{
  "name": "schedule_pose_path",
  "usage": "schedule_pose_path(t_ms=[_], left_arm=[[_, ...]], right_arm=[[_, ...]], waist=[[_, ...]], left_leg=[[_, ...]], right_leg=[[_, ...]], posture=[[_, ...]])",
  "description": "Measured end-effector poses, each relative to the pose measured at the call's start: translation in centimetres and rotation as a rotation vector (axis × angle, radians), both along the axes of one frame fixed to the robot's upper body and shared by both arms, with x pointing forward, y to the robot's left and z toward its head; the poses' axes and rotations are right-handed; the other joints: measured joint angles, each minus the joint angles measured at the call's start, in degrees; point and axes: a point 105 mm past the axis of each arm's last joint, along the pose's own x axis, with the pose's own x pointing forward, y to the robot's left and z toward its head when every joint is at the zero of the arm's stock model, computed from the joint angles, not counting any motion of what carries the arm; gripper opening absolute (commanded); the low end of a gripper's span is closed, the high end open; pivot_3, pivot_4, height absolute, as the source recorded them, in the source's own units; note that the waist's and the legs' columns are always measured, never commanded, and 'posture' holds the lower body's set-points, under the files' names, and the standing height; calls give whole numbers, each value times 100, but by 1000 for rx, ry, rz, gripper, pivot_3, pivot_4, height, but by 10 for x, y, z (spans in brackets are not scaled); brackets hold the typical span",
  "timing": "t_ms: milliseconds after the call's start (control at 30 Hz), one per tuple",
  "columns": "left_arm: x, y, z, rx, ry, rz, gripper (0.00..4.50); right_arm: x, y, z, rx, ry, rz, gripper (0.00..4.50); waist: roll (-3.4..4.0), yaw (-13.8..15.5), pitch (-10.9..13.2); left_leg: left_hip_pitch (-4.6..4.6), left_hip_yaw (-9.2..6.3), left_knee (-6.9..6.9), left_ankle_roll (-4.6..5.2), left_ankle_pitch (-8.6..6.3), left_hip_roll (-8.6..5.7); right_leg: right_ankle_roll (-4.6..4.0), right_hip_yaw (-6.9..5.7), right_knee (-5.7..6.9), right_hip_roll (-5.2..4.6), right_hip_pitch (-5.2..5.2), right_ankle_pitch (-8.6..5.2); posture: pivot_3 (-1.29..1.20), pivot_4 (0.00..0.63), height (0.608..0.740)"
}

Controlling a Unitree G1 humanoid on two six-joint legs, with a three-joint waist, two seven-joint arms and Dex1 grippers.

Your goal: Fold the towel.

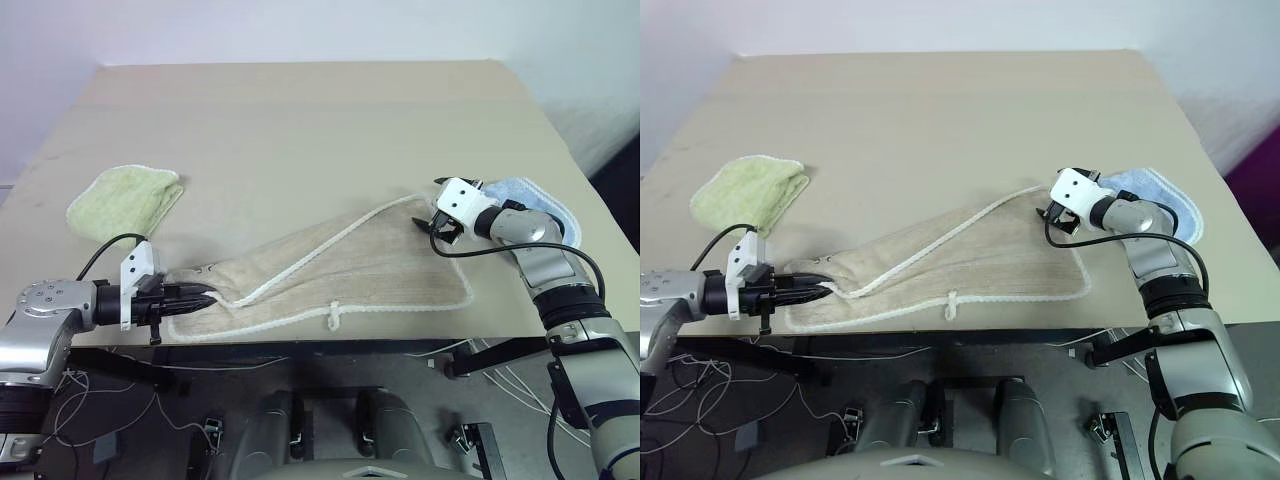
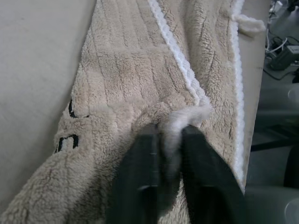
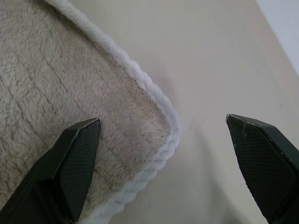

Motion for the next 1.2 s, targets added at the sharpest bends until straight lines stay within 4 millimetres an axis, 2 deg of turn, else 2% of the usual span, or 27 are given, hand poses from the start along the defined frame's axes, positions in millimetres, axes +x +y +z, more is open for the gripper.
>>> schedule_pose_path(t_ms=[233,333,433,600,867,1000,1100,1200], left_arm=[[-1,-2,-9,46,3,-19,1662],[-1,-2,-9,41,2,-20,1042],[-2,-6,-10,3,2,-24,60],[-2,-3,1,-70,-3,-5,24],[0,1,-1,-58,11,30,24],[3,5,5,-82,11,63,24],[3,5,5,-103,29,77,703],[3,4,4,-101,26,90,1757]], right_arm=[[-2,0,-1,2,-1,-1,4500],[-2,0,-3,3,5,-6,4500],[-2,0,-2,4,4,-6,4500],[-2,0,-2,4,3,-5,4500],[-2,0,-3,-21,2,-1,4500],[-2,2,-3,-35,4,11,4500],[1,2,1,-39,-5,13,4500],[1,3,1,-42,-4,14,4500]], waist=[[0,-2,0],[0,-6,0],[0,-6,0],[0,-5,-1],[0,-5,-1],[0,-10,-1],[0,-11,-1],[0,-6,-1]], left_leg=[[0,0,1,0,0,0],[0,0,1,0,0,0],[0,0,1,0,0,0],[0,0,3,0,0,0],[0,0,3,0,1,0],[0,0,3,0,1,0],[1,0,3,0,1,0],[1,0,4,0,1,0]], right_leg=[[0,0,1,-1,1,0],[0,0,1,-1,0,0],[0,0,2,-1,0,0],[0,0,2,-2,1,0],[0,0,2,0,1,0],[0,0,3,1,1,0],[0,0,4,1,1,0],[0,0,4,0,2,0]], posture=[[0,150,701],[0,150,701],[0,150,701],[0,150,701],[0,150,701],[0,150,701],[0,150,701],[0,150,701]])
